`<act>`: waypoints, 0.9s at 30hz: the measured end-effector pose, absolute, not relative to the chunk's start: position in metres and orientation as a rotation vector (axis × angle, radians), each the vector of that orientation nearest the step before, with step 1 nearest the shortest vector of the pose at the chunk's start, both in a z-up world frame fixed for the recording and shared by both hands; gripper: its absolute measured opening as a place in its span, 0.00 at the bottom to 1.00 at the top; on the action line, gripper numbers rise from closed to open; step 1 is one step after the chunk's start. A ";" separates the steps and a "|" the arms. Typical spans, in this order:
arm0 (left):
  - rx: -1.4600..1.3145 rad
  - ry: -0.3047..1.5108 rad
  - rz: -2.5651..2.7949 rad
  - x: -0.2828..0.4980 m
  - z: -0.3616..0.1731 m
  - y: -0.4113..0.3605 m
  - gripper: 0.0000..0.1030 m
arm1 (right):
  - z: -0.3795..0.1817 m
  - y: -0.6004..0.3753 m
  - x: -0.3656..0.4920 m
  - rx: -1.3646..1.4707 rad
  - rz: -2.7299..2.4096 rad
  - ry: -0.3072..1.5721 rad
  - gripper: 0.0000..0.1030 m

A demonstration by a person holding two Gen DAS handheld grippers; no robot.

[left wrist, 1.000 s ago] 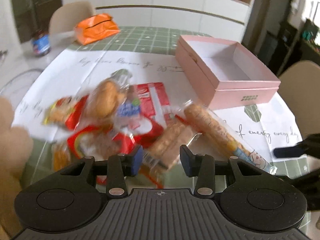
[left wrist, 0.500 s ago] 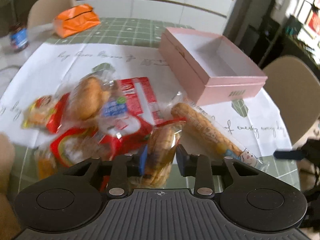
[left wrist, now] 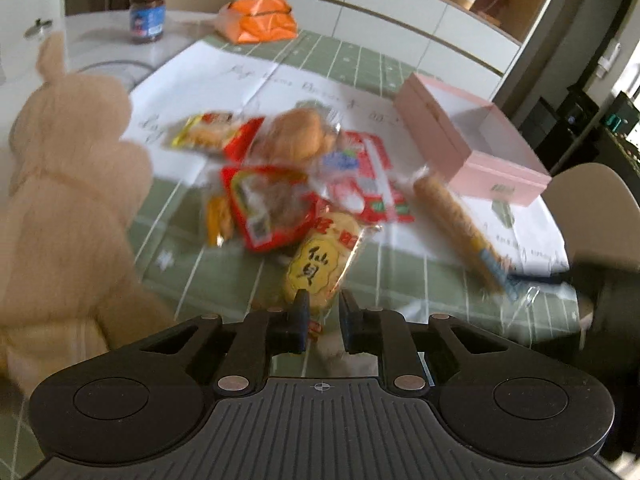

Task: Organize snacks
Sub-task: 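Grasp the yellow rice-cracker packet with the left gripper while the right gripper lifts the wafer roll, then carry both snacks into the pink box and open both grippers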

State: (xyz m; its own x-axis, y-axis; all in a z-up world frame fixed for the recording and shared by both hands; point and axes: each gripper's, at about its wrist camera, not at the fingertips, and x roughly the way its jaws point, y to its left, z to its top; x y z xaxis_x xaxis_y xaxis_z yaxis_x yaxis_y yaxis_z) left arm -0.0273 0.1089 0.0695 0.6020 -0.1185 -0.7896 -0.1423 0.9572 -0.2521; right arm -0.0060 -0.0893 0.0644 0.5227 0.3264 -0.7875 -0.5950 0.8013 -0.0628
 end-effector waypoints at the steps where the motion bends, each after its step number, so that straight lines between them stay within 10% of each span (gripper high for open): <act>1: -0.314 0.927 0.013 -0.029 0.067 0.110 0.19 | 0.066 -0.091 0.002 -0.352 0.534 0.835 0.77; 9: -0.080 0.830 -0.081 -0.012 0.092 0.082 0.25 | 0.043 -0.092 0.082 -0.407 0.399 0.891 0.73; 13: 0.198 0.934 -0.136 0.006 0.076 0.064 0.26 | 0.043 -0.108 0.080 -0.308 0.454 0.983 0.38; 27: 0.255 1.075 -0.262 0.048 0.040 0.042 0.46 | 0.041 -0.175 0.019 -0.261 0.416 1.012 0.43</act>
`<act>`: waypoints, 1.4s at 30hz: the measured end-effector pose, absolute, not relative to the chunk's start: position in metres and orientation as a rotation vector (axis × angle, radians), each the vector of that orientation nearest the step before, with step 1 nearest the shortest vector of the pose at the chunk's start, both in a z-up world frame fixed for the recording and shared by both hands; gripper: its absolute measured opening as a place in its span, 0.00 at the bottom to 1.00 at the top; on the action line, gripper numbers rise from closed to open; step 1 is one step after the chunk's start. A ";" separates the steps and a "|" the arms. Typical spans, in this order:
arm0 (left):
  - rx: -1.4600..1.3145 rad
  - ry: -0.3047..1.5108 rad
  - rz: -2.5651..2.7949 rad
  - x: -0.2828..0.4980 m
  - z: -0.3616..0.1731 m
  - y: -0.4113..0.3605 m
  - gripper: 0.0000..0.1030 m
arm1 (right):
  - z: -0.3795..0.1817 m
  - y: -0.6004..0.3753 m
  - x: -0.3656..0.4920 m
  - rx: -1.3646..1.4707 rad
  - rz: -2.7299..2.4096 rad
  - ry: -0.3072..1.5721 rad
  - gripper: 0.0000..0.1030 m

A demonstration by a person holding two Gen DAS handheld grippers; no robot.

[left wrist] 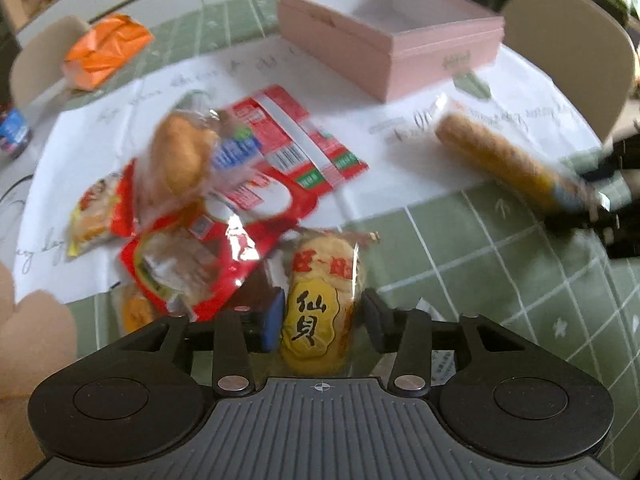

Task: Organize snacks
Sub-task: 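Carry both snacks into the pink box and open both grippers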

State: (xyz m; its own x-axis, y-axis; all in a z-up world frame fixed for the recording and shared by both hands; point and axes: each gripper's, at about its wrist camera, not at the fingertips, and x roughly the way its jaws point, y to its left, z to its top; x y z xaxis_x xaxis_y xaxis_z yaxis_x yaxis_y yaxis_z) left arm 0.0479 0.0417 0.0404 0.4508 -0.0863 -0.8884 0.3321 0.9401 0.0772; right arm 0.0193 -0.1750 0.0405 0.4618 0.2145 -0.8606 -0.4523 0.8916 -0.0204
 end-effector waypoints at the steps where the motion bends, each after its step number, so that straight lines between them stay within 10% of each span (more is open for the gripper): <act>1: 0.252 1.085 -0.273 0.048 0.040 0.042 0.46 | 0.040 -0.172 0.022 -0.268 0.401 0.997 0.44; 13: -0.029 1.003 -0.250 0.022 0.072 0.028 0.39 | 0.064 -0.194 0.041 -0.089 0.516 1.000 0.30; 23: -0.269 0.698 -0.339 0.127 0.217 -0.016 0.40 | 0.236 -0.252 0.100 0.059 0.523 0.665 0.29; 28: -0.409 0.749 -0.253 0.213 0.196 -0.017 0.41 | 0.242 -0.245 0.173 0.052 0.488 0.608 0.79; 42: -0.325 0.913 0.059 0.112 0.089 0.059 0.41 | 0.122 -0.263 0.160 -0.083 0.395 0.836 0.79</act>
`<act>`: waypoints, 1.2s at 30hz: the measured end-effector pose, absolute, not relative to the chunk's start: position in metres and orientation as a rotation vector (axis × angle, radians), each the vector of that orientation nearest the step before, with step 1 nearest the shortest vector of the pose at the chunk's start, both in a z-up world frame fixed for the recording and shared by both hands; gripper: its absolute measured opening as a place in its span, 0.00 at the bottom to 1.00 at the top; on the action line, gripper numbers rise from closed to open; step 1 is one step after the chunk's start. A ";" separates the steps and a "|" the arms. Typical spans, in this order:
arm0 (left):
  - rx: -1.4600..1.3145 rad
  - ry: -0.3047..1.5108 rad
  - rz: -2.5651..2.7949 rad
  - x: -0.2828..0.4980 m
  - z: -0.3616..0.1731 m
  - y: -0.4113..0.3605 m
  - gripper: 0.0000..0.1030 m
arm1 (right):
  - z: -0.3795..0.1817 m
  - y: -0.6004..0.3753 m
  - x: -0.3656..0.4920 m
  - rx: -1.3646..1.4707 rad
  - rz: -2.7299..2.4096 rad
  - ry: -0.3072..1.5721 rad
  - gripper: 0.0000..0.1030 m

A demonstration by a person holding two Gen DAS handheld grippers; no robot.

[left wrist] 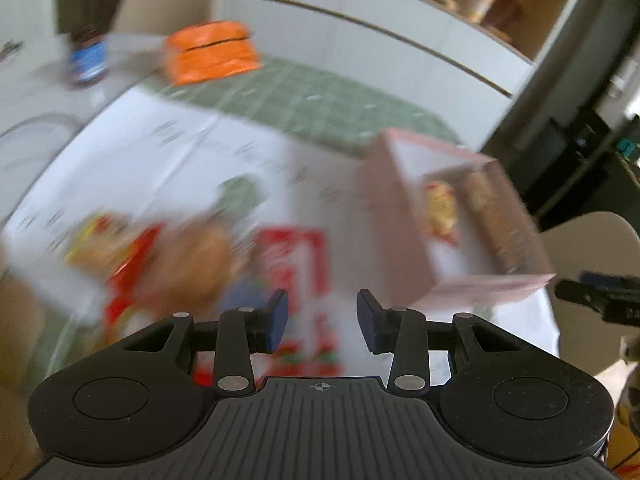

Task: Organize snacks

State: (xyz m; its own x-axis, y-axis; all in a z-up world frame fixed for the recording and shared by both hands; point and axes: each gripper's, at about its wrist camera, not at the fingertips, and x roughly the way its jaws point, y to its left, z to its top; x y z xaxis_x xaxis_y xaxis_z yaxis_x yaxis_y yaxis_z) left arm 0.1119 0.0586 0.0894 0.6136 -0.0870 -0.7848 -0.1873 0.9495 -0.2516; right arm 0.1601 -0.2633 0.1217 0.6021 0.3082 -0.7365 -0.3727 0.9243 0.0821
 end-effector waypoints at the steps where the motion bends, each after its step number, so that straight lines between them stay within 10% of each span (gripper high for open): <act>1: -0.331 0.908 0.075 0.099 0.087 0.063 0.41 | 0.115 -0.261 0.153 -0.078 0.401 0.854 0.79; 17: -0.400 0.890 0.230 0.005 0.065 0.120 0.41 | 0.042 -0.154 -0.036 -0.147 0.734 1.240 0.79; 27: -0.420 0.892 0.248 -0.002 0.046 0.112 0.41 | 0.026 -0.088 -0.067 -0.399 0.675 1.159 0.85; 36: -0.434 0.815 0.215 0.008 0.069 0.139 0.41 | 0.040 -0.140 -0.024 -0.416 0.494 1.031 0.71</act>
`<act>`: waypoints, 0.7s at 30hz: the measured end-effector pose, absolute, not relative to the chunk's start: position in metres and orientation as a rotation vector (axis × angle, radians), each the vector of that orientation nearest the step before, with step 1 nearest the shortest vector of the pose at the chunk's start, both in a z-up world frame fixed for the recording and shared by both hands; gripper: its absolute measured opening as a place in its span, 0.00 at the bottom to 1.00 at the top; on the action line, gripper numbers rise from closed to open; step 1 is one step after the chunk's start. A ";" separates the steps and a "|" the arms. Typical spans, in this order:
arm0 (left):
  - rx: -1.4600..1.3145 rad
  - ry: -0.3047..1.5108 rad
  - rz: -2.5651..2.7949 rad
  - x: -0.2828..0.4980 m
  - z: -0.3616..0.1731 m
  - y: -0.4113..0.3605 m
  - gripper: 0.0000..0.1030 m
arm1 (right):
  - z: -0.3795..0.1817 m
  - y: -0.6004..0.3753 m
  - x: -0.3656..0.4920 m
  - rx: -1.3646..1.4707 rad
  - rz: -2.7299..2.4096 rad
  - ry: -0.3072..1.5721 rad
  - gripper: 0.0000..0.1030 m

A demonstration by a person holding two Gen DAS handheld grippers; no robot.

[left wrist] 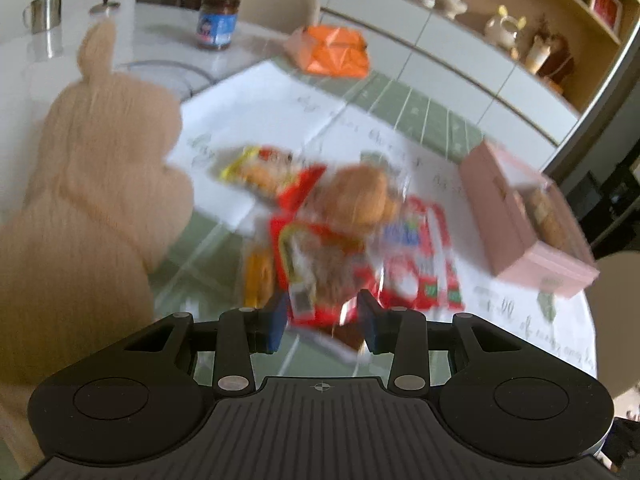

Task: Organize snacks

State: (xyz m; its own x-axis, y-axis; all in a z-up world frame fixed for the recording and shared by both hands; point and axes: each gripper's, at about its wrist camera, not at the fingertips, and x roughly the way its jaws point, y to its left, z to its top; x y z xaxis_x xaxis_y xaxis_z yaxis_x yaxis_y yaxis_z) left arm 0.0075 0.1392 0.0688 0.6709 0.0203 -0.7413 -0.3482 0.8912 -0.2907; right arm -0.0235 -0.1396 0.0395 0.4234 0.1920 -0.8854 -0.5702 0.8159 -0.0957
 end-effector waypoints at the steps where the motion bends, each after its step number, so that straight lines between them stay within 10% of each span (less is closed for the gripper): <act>1: -0.432 0.813 0.240 0.012 0.070 0.145 0.41 | 0.040 -0.148 -0.016 -0.397 0.465 1.032 0.71; 21: -0.338 0.950 0.129 -0.019 0.042 0.114 0.24 | 0.075 -0.114 0.028 -0.375 0.548 0.868 0.80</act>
